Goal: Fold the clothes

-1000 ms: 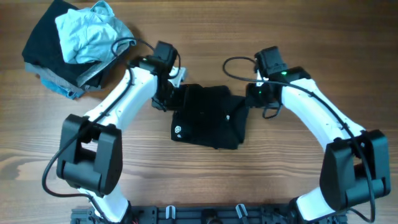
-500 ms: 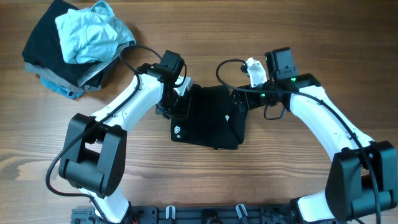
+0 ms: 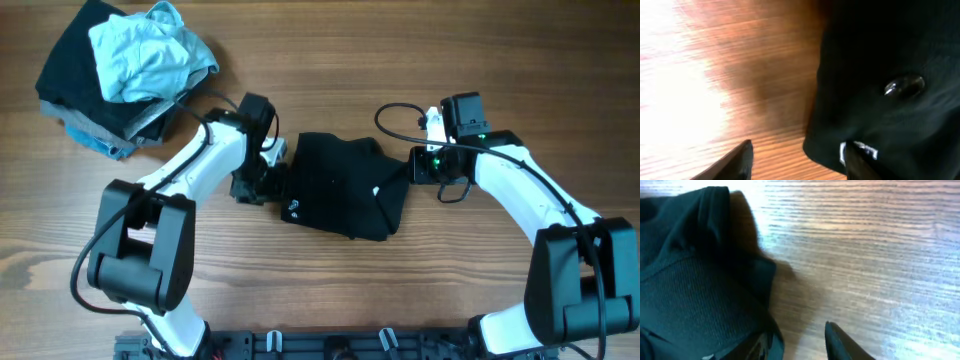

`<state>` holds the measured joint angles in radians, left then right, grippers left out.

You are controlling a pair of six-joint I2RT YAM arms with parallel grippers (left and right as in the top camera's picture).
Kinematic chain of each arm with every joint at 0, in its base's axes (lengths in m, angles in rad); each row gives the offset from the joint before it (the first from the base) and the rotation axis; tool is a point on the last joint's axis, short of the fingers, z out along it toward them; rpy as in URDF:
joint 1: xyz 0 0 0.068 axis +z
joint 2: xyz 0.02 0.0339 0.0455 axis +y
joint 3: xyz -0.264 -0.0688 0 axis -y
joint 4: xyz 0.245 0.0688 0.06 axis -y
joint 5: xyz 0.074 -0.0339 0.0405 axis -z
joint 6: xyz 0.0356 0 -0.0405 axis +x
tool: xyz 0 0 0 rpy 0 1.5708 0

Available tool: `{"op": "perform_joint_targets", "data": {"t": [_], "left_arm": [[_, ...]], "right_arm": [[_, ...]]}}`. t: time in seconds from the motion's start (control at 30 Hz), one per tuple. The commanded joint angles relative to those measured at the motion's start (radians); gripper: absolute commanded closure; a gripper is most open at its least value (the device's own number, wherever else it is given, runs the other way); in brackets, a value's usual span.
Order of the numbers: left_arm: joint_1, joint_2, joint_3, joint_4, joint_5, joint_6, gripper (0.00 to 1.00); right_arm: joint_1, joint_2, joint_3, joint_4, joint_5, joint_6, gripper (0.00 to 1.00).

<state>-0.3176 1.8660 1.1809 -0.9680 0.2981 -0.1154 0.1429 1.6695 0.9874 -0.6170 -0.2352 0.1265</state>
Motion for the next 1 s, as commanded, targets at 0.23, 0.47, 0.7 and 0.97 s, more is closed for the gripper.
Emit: {"op": "perform_joint_targets", "data": {"t": [0.23,0.47,0.7,0.97], "left_arm": [[0.001,-0.004,-0.055,0.105,0.165,0.032,0.95],[0.001,-0.004,-0.055,0.113,0.166,0.032,0.58],[-0.001,-0.004,-0.055,0.125,0.243,0.032,0.47],[-0.026,-0.004,-0.055,0.137,0.119,0.032,0.96]], "right_arm": [[0.001,-0.15,0.018,-0.276,-0.338,-0.136,0.22],[0.028,-0.108,-0.175,-0.129,-0.499,-0.23,0.4],[0.069,-0.108,-0.266,-0.004,-0.491,-0.192,0.96],[0.069,-0.112,-0.249,-0.074,-0.084,0.139,0.96]]}}
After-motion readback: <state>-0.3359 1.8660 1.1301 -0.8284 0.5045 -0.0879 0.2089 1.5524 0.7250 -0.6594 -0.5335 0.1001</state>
